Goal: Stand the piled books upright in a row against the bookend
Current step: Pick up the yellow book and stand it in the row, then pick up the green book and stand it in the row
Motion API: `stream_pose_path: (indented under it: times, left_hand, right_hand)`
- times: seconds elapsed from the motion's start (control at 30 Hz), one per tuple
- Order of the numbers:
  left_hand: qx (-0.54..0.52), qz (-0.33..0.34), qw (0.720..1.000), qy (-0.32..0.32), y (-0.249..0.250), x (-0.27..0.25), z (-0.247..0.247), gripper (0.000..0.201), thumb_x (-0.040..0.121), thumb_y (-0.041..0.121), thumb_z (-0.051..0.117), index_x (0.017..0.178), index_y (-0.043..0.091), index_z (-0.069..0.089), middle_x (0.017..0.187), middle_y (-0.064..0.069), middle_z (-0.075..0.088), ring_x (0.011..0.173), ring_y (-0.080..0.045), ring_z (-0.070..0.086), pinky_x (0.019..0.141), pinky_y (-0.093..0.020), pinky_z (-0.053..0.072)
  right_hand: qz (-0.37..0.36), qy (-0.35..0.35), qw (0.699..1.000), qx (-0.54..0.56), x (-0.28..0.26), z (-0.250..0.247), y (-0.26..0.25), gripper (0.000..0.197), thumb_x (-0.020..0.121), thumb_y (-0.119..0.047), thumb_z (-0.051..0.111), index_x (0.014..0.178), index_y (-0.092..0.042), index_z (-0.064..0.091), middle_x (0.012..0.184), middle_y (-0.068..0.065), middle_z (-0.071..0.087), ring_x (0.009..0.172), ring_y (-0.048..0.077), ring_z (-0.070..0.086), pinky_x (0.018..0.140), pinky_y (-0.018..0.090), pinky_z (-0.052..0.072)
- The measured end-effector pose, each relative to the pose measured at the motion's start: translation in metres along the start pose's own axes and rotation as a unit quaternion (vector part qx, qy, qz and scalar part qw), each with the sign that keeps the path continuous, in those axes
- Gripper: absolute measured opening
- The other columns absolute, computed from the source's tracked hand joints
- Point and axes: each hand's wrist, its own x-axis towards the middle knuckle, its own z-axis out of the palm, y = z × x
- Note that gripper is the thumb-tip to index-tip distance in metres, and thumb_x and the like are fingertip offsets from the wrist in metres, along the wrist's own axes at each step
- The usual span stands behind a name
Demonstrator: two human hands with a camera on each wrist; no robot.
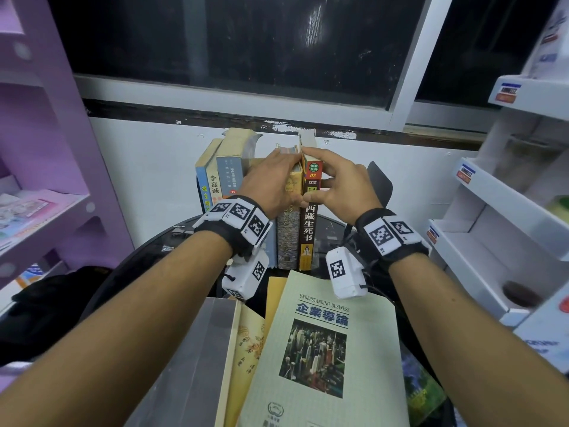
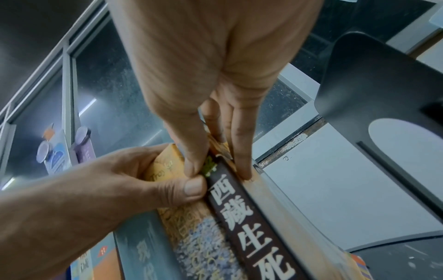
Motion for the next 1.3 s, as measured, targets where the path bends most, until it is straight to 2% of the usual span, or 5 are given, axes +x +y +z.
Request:
stream_pose_path:
  times: [0.23,0.53,0.77,1.03,1.3]
  left_hand:
    - [0.007,0.003,1.0,0.011,0.002,-0.001,0.0,0.078,0.068,0.037,0.081,0.134,0.02,0.044,0.128,-0.005,0.054,0.126,-0.023,0.044,0.101,-0.048,0.041]
    - [0.012,0.014,1.0,0.02,0.0,-0.001,0.002,0.076,0.067,0.039,0.081,0.131,0.019,0.046,0.125,-0.005,0.055,0.12,-0.022,0.047,0.098,-0.046,0.042]
    - [0.024,0.017,0.999,0.023,0.004,-0.008,0.0,0.08,0.071,0.041,0.077,0.138,0.018,0.04,0.136,-0.005,0.05,0.128,-0.024,0.041,0.105,-0.05,0.037]
    - [0.016,0.019,1.0,0.019,0.009,-0.036,-0.006,0.082,0.077,0.037,0.074,0.144,0.012,0.033,0.15,-0.009,0.033,0.139,-0.025,0.029,0.115,-0.043,0.026]
    - [0.03,0.018,0.999,0.026,0.026,-0.069,-0.023,0.08,0.081,0.035,0.071,0.146,0.014,0.03,0.153,-0.008,0.026,0.142,-0.025,0.024,0.116,-0.044,0.023]
  right_hand:
    - [-0.014,0.007,1.0,0.012,0.005,0.002,0.004,0.075,0.067,0.01,0.078,0.13,-0.026,0.059,0.111,0.003,0.067,0.097,0.011,0.067,0.077,0.027,0.059]
    - [-0.002,0.009,1.0,0.014,0.001,0.001,0.002,0.075,0.069,0.008,0.078,0.13,-0.03,0.057,0.107,-0.001,0.066,0.081,0.009,0.071,0.072,0.022,0.059]
    - [0.024,-0.027,0.999,-0.017,-0.009,0.0,-0.001,0.087,0.077,0.001,0.075,0.144,-0.037,0.035,0.123,0.0,0.059,0.103,0.012,0.063,0.076,0.01,0.05]
    - [0.071,-0.054,0.994,-0.068,-0.031,-0.009,-0.008,0.096,0.088,-0.011,0.067,0.151,-0.04,0.002,0.152,0.001,0.038,0.13,0.024,0.049,0.1,0.036,0.044]
    - [0.084,-0.067,0.989,-0.103,-0.061,-0.024,-0.025,0.079,0.09,-0.015,0.064,0.15,-0.038,0.019,0.153,0.0,0.036,0.129,0.025,0.049,0.106,0.038,0.042]
